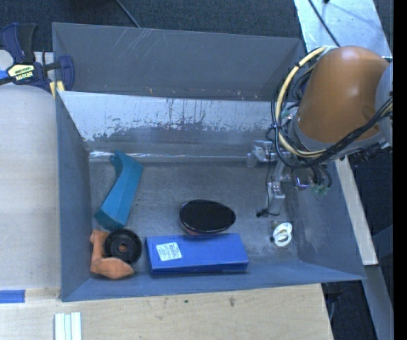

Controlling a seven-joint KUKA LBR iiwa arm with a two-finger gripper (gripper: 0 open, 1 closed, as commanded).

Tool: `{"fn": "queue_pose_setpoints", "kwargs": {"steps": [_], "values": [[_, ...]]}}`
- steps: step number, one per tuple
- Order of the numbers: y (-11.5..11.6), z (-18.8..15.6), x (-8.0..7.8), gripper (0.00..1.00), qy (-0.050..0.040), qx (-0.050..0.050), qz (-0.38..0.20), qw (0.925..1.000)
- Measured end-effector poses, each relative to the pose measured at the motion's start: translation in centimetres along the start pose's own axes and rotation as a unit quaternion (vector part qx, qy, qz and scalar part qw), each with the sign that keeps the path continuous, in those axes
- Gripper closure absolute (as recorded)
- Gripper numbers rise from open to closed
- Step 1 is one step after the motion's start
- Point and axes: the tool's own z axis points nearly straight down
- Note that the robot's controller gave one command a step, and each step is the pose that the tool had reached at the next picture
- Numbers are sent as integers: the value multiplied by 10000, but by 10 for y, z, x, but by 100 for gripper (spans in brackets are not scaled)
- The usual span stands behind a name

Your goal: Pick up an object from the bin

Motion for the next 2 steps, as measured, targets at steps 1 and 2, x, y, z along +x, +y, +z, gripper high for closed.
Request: {"fn": "queue_pose_setpoints", "kwargs": {"steps": [1, 2], "values": [[45, 52, -9, 0, -36, 4, -194, 9998], [66, 82, 9, 0, 40, -14, 357, 9994]]}}
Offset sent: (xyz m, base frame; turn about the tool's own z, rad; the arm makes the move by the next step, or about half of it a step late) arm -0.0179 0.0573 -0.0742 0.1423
